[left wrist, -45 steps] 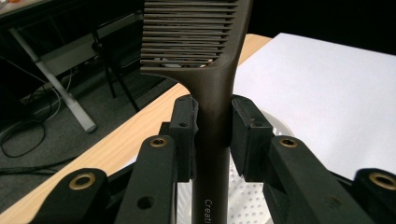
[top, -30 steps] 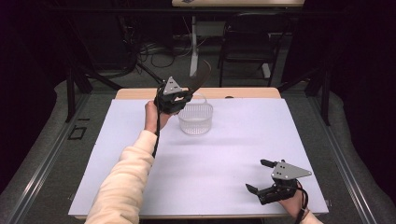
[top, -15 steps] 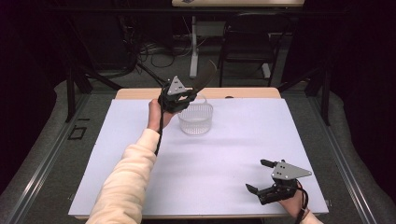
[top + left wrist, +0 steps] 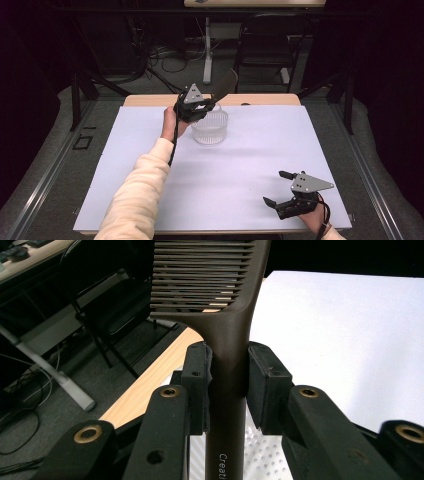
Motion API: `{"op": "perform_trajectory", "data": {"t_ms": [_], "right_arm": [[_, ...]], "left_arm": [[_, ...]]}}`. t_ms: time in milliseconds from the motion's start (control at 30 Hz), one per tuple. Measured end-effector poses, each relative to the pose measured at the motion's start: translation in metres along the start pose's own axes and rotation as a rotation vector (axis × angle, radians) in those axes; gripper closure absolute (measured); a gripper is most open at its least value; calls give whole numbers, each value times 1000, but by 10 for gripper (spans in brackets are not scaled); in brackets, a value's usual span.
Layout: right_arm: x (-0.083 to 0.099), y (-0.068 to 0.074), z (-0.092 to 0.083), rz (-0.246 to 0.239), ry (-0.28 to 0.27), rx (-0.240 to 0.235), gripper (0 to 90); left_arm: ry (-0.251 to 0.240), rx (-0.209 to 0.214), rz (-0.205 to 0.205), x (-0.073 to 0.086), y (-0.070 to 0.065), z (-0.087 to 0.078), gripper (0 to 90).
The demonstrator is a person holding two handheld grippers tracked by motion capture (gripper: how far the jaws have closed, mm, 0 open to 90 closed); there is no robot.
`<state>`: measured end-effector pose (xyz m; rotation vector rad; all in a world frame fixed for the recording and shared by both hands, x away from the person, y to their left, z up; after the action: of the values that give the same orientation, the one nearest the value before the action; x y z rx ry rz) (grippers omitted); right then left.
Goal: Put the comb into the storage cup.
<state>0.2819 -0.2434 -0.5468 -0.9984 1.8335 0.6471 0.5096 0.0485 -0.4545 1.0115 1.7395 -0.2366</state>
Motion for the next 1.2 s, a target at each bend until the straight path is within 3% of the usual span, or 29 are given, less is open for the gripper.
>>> {"op": "perform_trajectory", "data": {"t_ms": [667, 833, 1200], "right_arm": [[0, 0, 0, -4, 2, 0, 0], [0, 1, 0, -4, -1, 0, 0], [0, 0, 0, -3, 5, -2, 0]], "left_arm": [[-1, 66, 10, 8, -8, 14, 720], [22, 109, -3, 10, -11, 18, 719], [47, 136, 2, 17, -11, 24, 718]]}}
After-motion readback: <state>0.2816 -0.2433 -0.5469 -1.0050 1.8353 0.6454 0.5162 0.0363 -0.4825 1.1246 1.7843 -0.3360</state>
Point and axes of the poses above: each handheld gripper's, and its own axes: z roughly forward along the jaws, x roughly out of its underside, y roughly to its left, the point moved 4 cm from there along z, roughly forward along the jaws, and after that the axes turned 8 degrees about -x, right-handed, at the moved point
